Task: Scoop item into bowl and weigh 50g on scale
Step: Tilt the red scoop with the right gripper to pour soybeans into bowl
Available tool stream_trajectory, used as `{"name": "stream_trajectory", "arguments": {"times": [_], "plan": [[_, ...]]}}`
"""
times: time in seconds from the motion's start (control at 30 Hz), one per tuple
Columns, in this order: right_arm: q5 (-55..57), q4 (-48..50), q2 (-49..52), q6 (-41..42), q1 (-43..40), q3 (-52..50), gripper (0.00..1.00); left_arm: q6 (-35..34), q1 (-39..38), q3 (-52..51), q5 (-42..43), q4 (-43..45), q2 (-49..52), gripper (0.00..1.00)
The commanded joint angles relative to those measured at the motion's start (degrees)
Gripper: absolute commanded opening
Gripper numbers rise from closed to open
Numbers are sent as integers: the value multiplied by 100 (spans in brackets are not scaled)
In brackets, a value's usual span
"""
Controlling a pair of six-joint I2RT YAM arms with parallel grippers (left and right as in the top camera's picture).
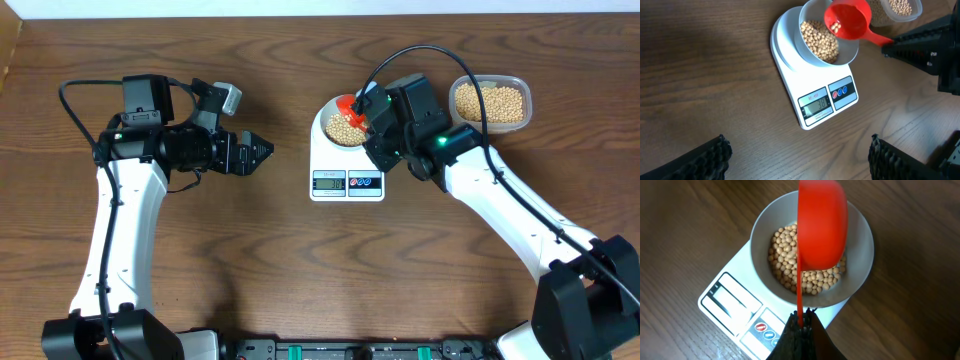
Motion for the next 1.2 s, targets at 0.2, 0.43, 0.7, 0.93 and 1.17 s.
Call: {"name": "stream_trajectory", "arguments": {"times": [0.2, 0.43, 0.7, 0.93, 1.17], "plan": [[-37, 105, -208, -103, 103, 15, 1, 98, 26, 72, 70, 4, -109, 90], [-44, 138, -203, -98, 83, 15, 1, 98, 26, 72, 70, 4, -109, 90], [-44, 0, -162, -164, 83, 15, 1, 98, 26, 72, 70, 4, -109, 90], [-162, 0, -164, -162, 83, 15, 1, 98, 26, 72, 70, 7, -109, 90], [-157, 17, -179, -162, 85, 7, 1, 98, 26, 72, 70, 4, -109, 90]]}}
